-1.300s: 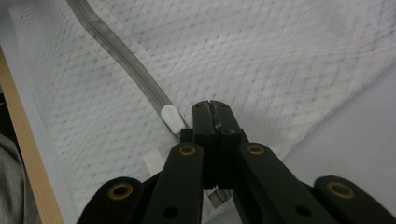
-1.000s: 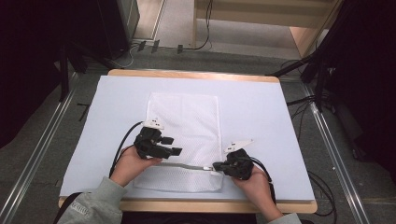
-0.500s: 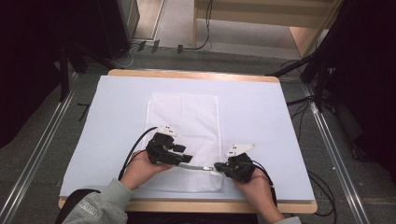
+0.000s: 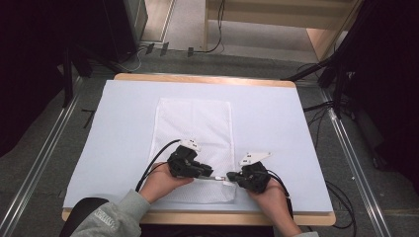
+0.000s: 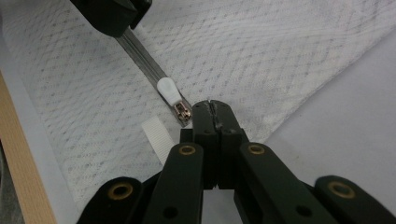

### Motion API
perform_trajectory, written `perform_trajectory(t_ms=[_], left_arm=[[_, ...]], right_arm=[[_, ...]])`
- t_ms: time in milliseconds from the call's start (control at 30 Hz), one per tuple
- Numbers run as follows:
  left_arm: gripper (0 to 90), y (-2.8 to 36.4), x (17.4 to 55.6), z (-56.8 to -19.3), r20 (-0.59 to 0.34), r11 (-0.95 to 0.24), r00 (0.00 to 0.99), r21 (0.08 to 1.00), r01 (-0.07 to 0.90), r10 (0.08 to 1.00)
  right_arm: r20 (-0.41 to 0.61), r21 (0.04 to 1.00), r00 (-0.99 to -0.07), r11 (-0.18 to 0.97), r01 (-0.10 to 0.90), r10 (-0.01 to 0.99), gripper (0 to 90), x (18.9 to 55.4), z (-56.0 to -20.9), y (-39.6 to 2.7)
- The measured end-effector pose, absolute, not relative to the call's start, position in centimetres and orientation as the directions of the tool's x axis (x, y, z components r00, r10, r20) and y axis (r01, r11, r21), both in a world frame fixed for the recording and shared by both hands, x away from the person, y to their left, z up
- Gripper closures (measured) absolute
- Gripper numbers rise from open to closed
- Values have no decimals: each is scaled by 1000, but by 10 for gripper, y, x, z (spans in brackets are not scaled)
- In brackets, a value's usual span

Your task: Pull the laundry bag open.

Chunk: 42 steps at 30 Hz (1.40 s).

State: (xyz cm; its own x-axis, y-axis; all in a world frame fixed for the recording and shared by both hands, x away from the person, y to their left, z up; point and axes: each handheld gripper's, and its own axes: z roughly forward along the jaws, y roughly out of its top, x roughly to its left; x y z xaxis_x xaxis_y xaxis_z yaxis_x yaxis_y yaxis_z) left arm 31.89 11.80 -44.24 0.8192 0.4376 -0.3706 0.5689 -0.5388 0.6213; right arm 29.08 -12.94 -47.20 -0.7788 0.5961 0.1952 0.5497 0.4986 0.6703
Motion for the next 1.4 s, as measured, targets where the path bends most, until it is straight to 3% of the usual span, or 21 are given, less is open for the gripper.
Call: perform_trajectory(t_ms=[367,967,1400], left_arm=[[831,103,324,-467,-399,-558,799,572,601,450],[831,87,316,-472,-394,-561,820,598,572,416],[878,88,323,-475,-478,-528,771,562,636,420]], right_arm=[[199,670,-777,497,552,597,900,291,-472,-130],[184,670,-779,503,546,600,900,290,-472,-129],[163,687,-791,508,520,589,900,287,-473,-131]])
